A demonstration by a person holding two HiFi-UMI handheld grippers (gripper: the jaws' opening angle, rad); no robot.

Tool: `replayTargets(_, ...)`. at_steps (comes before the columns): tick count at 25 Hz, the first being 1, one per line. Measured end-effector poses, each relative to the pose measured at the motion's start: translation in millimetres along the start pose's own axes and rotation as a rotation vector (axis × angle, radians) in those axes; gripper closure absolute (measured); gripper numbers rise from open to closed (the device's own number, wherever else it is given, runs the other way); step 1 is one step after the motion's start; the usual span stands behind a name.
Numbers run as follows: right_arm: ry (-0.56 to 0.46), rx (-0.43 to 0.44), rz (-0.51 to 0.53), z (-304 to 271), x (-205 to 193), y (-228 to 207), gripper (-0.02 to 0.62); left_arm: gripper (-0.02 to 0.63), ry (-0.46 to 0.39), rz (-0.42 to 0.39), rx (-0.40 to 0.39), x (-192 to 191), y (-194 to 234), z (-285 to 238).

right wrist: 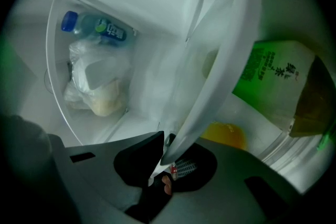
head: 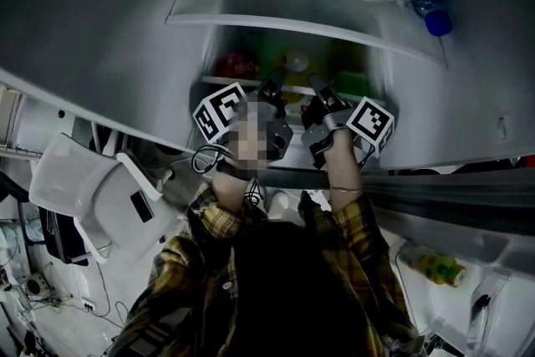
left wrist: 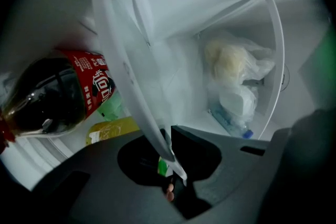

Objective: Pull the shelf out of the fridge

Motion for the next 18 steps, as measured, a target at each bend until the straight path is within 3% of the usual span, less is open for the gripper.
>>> replayTargets(18,0.009,0.002,0.025,10,-8,4,0.545,0.560,0.005,-0.008,0.003,-7,-2,11)
Point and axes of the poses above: the fingertips, and each gripper's own axes: z backward along the fingers, y to its left, x out of its top, the point moved 6 cm from there along z, backward along the fingers, and after that the axes turned 5 degrees about x, right-handed, at the moved point
